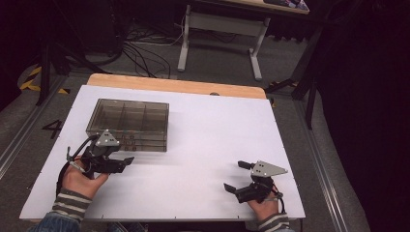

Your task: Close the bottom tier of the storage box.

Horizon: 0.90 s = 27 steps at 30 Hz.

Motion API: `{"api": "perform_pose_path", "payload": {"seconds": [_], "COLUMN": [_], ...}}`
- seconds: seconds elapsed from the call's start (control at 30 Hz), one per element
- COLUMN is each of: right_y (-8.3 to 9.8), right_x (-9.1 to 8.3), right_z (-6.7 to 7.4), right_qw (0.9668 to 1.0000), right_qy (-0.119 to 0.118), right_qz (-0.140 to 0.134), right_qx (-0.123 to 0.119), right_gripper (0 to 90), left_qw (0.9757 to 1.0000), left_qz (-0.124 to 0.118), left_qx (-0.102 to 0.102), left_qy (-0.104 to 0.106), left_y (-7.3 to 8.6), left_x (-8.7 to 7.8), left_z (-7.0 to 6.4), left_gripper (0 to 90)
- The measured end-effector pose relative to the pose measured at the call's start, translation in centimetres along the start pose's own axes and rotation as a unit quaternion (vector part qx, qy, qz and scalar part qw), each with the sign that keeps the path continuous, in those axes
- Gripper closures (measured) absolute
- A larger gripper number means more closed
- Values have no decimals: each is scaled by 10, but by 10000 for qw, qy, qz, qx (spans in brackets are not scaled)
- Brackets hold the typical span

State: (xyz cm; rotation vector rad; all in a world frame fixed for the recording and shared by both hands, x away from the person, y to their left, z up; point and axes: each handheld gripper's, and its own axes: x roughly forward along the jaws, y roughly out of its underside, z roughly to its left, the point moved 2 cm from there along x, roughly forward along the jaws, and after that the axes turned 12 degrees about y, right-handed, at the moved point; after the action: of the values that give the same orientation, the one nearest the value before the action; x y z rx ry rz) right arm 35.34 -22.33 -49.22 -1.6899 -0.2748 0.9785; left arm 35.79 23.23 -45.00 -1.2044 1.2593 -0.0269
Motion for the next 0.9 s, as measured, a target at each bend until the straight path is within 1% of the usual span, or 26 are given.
{"api": "perform_pose_path", "payload": {"seconds": [0.1,0.17,0.2,0.23,0.3,0.43,0.57,0.63,0.77,0.83,0.9], "right_y": [0,0,0,0,0,0,0,0,0,0,0], "right_x": [0,0,0,0,0,0,0,0,0,0,0], "right_z": [0,0,0,0,0,0,-1,0,0,0,0], "right_qw": [10000,10000,10000,10000,10000,10000,10000,10000,10000,10000,10000], "right_qy": [2,5,9,10,9,3,7,-1,-2,-3,-4], "right_qz": [0,-2,-1,0,4,-4,1,-6,-8,-7,-7], "right_qx": [-3,-5,-3,-3,0,7,-19,7,2,2,-1], "right_gripper": [6,6,6,6,6,6,6,6,6,6,6], "left_qw": [9998,9997,9997,9994,9992,9981,9963,9954,9941,9933,9929], "left_qz": [-110,-140,-141,-215,-272,-474,-647,-764,-861,-890,-924], "left_qx": [2,5,30,0,13,125,175,195,281,297,274], "left_qy": [152,219,214,262,303,370,530,550,593,669,696], "left_y": [0,1,2,2,3,3,6,8,12,15,19], "left_x": [-3,-6,-7,-8,-10,-15,-18,-21,-25,-26,-27], "left_z": [-3,-3,-3,-4,-5,-8,-10,-11,-13,-13,-14], "left_gripper": [262,220,191,170,131,61,8,2,0,0,0]}}
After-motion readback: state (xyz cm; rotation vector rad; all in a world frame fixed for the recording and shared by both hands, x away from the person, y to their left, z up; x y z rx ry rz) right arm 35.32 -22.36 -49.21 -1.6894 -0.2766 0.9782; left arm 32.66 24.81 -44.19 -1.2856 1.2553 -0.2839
